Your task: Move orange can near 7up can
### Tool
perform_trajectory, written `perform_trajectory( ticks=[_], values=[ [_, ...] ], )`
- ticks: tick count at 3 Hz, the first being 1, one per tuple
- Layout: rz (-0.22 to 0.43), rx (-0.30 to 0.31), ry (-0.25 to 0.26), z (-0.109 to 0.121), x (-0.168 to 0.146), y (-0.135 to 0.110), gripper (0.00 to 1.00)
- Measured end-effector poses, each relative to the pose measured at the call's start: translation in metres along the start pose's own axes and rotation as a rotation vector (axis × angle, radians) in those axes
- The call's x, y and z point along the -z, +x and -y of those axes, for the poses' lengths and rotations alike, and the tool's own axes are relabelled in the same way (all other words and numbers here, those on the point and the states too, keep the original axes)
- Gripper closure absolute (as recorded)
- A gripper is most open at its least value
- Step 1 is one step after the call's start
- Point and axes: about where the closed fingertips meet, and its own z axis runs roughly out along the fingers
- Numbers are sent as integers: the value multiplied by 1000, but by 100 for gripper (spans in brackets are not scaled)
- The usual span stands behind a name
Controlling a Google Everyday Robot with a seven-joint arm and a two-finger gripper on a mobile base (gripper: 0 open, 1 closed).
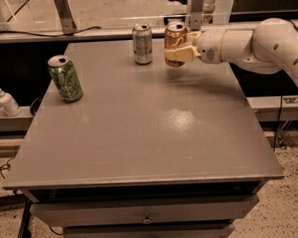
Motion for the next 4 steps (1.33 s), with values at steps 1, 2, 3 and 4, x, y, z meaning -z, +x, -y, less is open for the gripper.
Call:
perform_trajectory(
  ticks=[1, 2, 3, 4],
  values=[
    [6, -6, 37, 31, -20, 7, 100],
    [5, -18, 47, 43, -44, 14, 100],
    [-3, -40, 29, 41, -65, 22, 100],
    [-33, -49, 17, 38, -72, 28, 82]
  ],
)
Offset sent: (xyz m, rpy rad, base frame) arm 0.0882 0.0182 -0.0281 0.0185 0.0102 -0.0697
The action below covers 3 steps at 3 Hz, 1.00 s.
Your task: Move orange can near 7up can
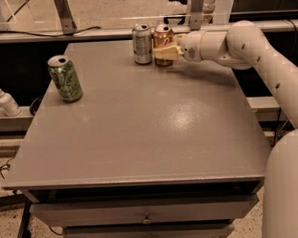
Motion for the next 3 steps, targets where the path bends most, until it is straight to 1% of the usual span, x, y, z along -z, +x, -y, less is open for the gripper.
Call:
perform_trajectory(
  ticks=[2, 3],
  values=[
    [-25, -19, -27, -12, -3, 6, 35],
    [-32, -25, -30, -18, 4, 7, 11]
  ],
)
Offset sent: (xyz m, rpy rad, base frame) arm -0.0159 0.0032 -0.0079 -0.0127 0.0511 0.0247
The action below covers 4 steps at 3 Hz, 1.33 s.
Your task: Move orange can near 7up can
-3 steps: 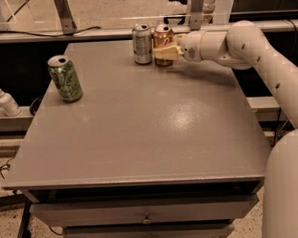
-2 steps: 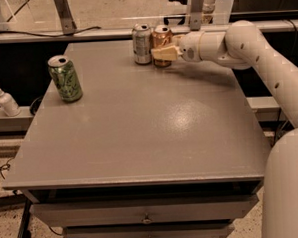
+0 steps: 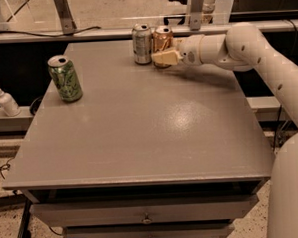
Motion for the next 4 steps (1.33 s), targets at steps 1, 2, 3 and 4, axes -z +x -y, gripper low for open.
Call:
perform_trajectory(
  ticks=[1, 2, 3, 4],
  values=[
    [-6, -5, 3, -5, 7, 0, 0],
    [-12, 5, 21, -4, 22, -6, 0],
    [-8, 50, 71, 10, 64, -23, 0],
    [13, 115, 107, 14, 117, -48, 0]
  ],
)
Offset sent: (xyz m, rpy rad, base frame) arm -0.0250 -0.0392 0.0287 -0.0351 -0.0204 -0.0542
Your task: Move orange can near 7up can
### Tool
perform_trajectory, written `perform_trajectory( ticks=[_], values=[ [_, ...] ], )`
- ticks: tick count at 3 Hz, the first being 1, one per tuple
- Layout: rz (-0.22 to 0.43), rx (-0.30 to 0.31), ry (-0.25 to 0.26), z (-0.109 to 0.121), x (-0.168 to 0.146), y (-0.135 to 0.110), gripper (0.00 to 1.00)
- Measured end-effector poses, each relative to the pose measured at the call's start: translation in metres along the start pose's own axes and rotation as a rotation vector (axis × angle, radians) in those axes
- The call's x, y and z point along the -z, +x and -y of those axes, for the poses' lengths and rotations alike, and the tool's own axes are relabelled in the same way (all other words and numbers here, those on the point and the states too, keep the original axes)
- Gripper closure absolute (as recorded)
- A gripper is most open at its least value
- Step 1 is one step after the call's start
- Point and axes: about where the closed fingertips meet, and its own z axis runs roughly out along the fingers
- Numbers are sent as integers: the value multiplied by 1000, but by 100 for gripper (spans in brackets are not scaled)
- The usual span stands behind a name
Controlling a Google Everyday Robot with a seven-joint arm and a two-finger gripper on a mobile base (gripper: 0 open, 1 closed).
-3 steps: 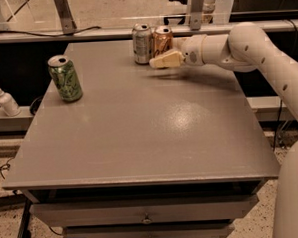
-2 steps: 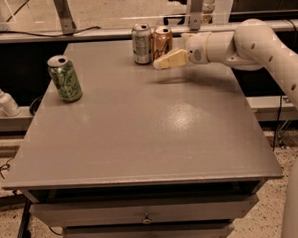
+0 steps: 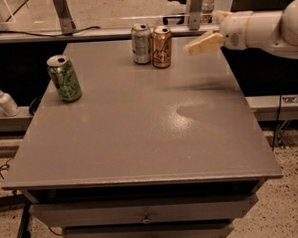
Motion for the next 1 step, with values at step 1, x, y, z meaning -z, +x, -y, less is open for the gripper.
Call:
perform_trajectory(
  ticks=[1],
  values=[
    [33, 75, 41, 1, 62, -29, 0]
  ],
)
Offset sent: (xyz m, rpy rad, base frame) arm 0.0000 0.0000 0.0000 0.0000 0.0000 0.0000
